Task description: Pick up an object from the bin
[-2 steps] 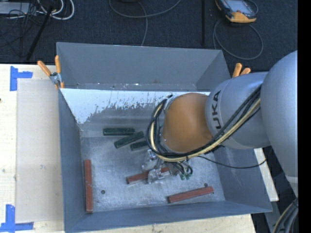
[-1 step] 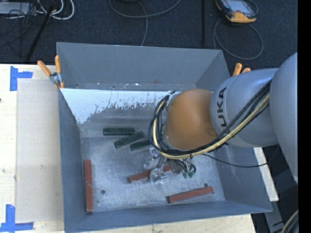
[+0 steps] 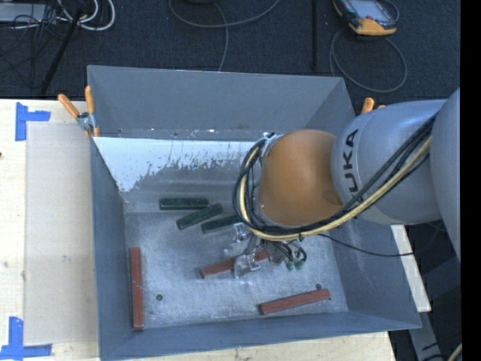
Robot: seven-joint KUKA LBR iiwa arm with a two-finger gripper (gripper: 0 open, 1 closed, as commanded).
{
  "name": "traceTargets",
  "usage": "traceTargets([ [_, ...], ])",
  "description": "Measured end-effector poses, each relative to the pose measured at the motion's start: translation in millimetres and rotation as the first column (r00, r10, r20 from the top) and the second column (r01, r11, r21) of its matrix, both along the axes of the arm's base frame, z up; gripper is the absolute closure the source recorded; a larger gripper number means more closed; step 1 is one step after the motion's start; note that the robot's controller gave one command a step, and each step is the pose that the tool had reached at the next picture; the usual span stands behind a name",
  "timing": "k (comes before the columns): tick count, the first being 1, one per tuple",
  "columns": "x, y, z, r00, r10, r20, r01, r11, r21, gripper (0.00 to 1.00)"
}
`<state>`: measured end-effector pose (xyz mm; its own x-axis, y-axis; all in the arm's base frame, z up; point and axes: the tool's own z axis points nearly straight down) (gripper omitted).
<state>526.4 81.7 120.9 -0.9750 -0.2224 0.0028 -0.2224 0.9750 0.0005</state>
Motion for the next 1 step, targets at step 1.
traceTargets([
  [1,0.7,0.3,15.1,1.000,0.000,0.003,0.000,1.000,0.000,1.00],
])
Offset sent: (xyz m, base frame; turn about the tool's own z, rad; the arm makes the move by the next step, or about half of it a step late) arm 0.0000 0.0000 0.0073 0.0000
